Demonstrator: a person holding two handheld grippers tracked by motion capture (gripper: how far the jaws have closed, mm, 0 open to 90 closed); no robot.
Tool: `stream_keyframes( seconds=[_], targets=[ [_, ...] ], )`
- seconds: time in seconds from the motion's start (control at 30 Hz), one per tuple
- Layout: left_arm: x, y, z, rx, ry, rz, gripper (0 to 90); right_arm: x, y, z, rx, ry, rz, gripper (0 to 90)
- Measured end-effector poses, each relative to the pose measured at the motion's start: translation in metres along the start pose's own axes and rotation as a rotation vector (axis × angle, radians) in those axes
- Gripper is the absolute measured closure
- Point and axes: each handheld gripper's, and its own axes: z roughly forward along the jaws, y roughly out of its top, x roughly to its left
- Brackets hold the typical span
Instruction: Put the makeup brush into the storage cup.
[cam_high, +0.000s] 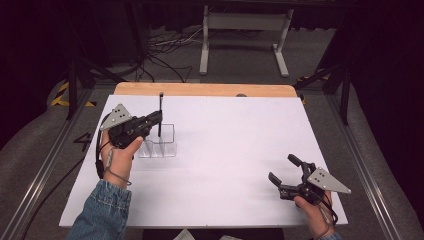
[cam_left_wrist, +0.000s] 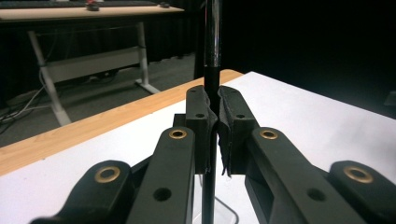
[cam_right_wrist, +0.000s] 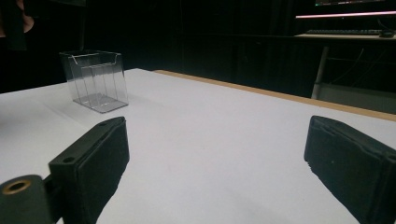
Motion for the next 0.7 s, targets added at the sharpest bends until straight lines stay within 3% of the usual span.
stream_keyframes(
  seconds=[0.43, 0.7],
  targets=[
    [0.0063, -0.0054, -0.0042, -0.007, 0.08, -0.007, 83.4, -0.0001, -0.0002, 0.0004, 0.001, 0.003, -0.003, 7.0],
    [0.0067, -0.0092, -0.0026, -0.003, 0.102, -0.012, 83.4, -0.0001, 0.0, 0.0001, 0.0, 0.006, -0.006, 6.9]
  ],
)
